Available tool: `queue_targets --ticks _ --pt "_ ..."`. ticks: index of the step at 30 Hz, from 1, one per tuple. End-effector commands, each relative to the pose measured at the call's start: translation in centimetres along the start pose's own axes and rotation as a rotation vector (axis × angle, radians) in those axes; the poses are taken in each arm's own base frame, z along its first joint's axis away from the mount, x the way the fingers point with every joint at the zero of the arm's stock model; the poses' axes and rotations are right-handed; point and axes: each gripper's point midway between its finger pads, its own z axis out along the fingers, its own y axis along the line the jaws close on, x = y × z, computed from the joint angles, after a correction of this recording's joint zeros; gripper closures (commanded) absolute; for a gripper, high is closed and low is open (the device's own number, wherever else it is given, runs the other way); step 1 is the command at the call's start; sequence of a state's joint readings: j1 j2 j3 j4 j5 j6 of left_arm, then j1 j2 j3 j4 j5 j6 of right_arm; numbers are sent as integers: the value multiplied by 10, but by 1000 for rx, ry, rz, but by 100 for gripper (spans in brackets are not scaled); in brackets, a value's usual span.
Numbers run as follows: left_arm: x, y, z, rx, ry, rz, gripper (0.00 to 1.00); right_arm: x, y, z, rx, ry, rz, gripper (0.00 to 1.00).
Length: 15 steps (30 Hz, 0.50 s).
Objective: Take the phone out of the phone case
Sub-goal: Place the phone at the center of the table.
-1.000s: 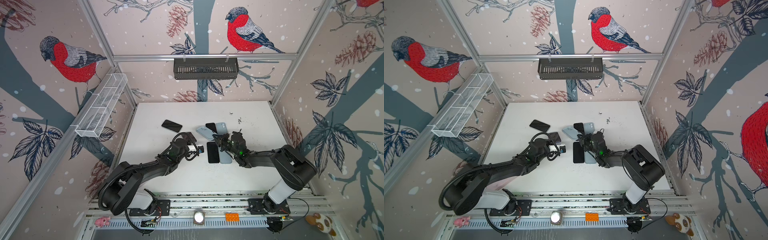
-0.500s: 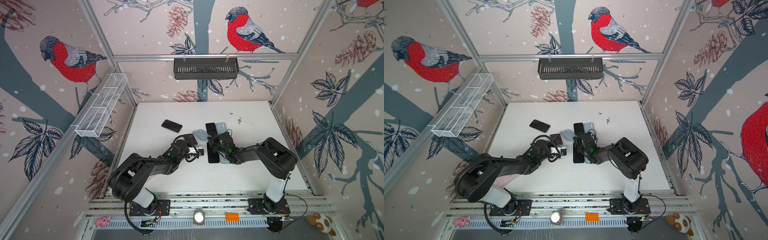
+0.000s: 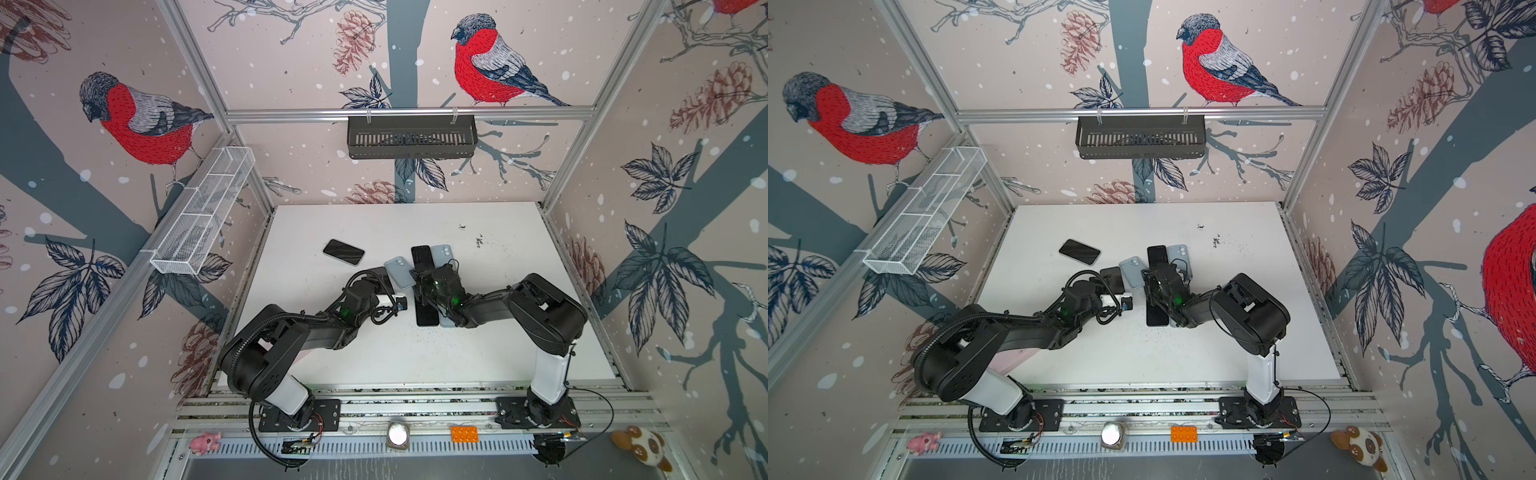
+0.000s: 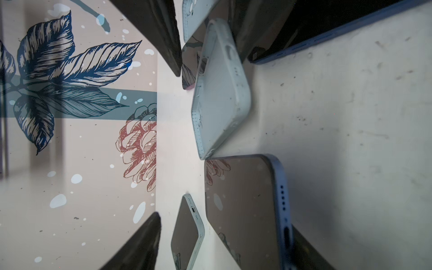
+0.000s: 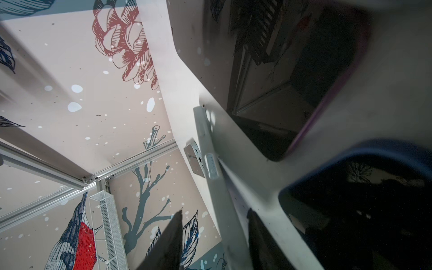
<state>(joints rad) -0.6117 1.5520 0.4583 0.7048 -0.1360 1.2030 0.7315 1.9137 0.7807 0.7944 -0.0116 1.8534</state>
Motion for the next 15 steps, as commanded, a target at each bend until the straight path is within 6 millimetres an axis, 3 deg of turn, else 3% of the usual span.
queue_targets --ticks 1,3,15 --pt "-4 27 -4 -109 -12 -56 21 15 4 6 -2 71 -48 42" --pt "-3 26 -6 -104 -6 -66 2 20 2 8 17 97 -63 37" --pt "-3 24 -23 -51 7 -190 1 31 3 -10 65 134 -155 6"
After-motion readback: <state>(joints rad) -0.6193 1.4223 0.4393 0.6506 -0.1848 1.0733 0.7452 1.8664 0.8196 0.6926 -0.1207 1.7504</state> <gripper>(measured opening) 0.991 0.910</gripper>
